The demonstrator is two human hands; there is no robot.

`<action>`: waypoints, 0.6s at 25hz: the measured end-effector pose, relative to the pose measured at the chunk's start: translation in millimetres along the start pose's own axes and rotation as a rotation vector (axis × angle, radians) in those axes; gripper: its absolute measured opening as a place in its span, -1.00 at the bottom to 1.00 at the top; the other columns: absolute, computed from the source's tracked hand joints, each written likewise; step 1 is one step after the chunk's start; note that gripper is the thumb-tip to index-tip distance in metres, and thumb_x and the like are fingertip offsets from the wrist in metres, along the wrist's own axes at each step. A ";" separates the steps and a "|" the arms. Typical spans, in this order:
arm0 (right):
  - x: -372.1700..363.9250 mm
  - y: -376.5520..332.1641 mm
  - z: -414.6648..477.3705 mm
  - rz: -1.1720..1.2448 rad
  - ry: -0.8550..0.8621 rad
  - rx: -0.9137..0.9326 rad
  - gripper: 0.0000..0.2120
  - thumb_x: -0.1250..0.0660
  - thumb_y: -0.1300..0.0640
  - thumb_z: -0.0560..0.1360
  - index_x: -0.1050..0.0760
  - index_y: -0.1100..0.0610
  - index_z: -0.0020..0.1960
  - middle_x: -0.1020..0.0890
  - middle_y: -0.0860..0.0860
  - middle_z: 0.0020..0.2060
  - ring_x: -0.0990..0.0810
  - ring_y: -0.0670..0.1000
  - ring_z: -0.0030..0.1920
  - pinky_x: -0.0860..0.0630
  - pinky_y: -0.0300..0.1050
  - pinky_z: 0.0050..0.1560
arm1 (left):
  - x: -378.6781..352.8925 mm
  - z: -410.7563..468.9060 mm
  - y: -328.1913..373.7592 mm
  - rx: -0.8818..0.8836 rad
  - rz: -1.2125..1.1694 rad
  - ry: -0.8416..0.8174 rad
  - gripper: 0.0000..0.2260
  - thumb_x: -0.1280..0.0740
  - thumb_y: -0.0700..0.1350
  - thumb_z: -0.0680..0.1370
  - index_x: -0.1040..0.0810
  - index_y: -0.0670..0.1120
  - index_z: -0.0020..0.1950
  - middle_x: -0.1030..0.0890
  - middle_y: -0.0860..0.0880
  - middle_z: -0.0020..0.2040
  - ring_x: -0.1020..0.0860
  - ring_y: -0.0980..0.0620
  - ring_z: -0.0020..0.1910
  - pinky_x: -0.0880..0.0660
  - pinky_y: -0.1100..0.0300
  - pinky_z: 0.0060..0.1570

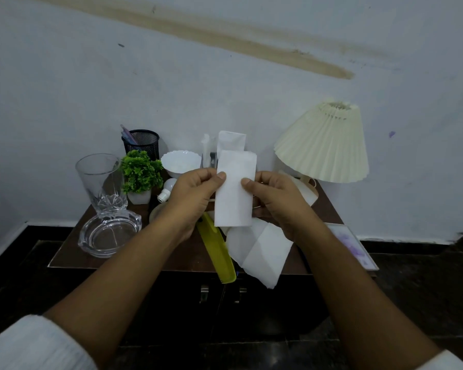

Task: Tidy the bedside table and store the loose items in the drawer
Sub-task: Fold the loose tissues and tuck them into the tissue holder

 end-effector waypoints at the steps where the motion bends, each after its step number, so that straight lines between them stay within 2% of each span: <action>1: -0.5 0.6 0.2 -0.002 -0.001 0.003 -0.85 -0.35 0.16 0.62 -0.60 0.25 0.07 -0.75 0.14 -0.06 -0.74 0.14 -0.03 -0.70 0.10 -0.02 | 1.0 0.0 1.0 -0.004 0.000 0.010 -0.82 -0.35 -0.10 0.62 -0.67 -0.17 0.10 -0.75 -0.09 -0.01 -0.71 -0.11 0.02 -0.62 0.08 -0.12; 5: 1.9 1.4 1.2 -0.013 0.030 0.027 -0.84 -0.34 0.18 0.62 -0.60 0.25 0.13 -0.75 0.10 -0.04 -0.74 0.11 -0.03 -0.70 0.06 -0.04 | 4.7 -0.8 2.7 -0.003 -0.042 0.047 -0.77 -0.33 -0.05 0.64 -0.67 -0.17 0.10 -0.74 -0.09 -0.10 -0.70 -0.01 -0.16 -0.62 0.15 -0.25; 9: -4.8 -2.1 -0.4 -0.012 0.002 0.075 -0.82 -0.35 0.10 0.62 -0.62 0.09 0.19 -0.76 0.00 0.01 -0.74 0.02 0.02 -0.70 0.04 0.00 | 6.1 -0.1 2.7 -0.036 -0.016 0.056 -0.86 -0.38 -0.14 0.60 -0.66 -0.19 0.05 -0.74 -0.13 -0.09 -0.71 -0.11 -0.09 -0.63 0.09 -0.21; 12: -4.0 -3.4 -0.5 -0.001 0.028 0.107 -0.80 -0.34 0.14 0.62 -0.62 0.10 0.22 -0.75 0.01 0.02 -0.74 0.02 0.02 -0.69 0.01 -0.03 | 7.7 -0.7 11.8 -0.131 0.013 0.061 -0.94 -0.42 -0.25 0.56 -0.60 -0.14 0.00 -0.70 -0.13 -0.15 -0.68 -0.07 -0.15 -0.60 0.13 -0.27; 15: -2.8 -6.4 -1.2 0.020 0.045 0.130 -0.78 -0.35 0.16 0.62 -0.61 0.13 0.25 -0.75 0.03 0.03 -0.74 0.03 0.02 -0.68 -0.05 -0.07 | 2.6 -2.9 21.1 -0.205 0.125 -0.002 -0.89 -0.39 -0.33 0.55 -0.63 -0.14 -0.04 -0.69 -0.12 -0.12 -0.67 -0.04 -0.14 -0.65 0.09 -0.15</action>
Point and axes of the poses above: each hand's wrist, its own z-axis towards the middle knuckle, its own x-axis out of the back of the hand, y = z × x, the point moved 9 cm from there along z, towards the middle knuckle
